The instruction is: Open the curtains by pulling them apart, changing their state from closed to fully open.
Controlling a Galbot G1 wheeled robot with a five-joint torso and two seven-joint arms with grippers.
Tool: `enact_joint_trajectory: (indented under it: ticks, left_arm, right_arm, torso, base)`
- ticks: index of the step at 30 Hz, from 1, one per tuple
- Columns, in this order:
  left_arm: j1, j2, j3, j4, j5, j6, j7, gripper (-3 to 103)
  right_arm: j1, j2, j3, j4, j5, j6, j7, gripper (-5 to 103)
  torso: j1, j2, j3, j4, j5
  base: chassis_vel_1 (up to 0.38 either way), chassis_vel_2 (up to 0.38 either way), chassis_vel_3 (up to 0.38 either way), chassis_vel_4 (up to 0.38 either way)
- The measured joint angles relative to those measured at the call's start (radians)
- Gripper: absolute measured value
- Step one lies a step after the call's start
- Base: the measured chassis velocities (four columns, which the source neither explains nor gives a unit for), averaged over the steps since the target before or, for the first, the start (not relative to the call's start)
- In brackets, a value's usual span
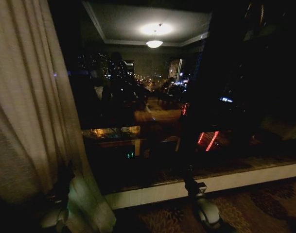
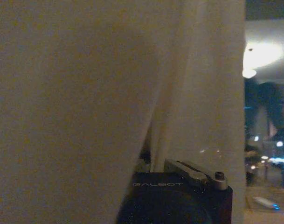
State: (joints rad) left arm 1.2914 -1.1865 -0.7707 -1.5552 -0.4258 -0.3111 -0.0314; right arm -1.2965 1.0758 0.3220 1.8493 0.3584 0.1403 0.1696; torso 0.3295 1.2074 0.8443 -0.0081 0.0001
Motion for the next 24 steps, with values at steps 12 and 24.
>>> enact_joint_trajectory:
  ticks: [12, 24]
  left_arm:
    - [-0.018, 0.126, -0.199, 0.156, -0.047, -0.017, -0.027, 0]
    - [-0.162, 0.336, -0.336, 0.556, -0.061, -0.070, -0.029, 0]
  right_arm:
    - [0.000, 0.000, 0.000, 0.000, 0.000, 0.000, 0.000, 100]
    - [0.000, 0.000, 0.000, 0.000, 0.000, 0.000, 0.000, 100]
  torso:
    - [0.000, 0.000, 0.000, 0.0003, -0.0009]
    - [0.000, 0.000, 0.000, 0.0002, -0.0007]
  base:
    - [0.000, 0.000, 0.000, 0.000]
    - [0.000, 0.000, 0.000, 0.000]
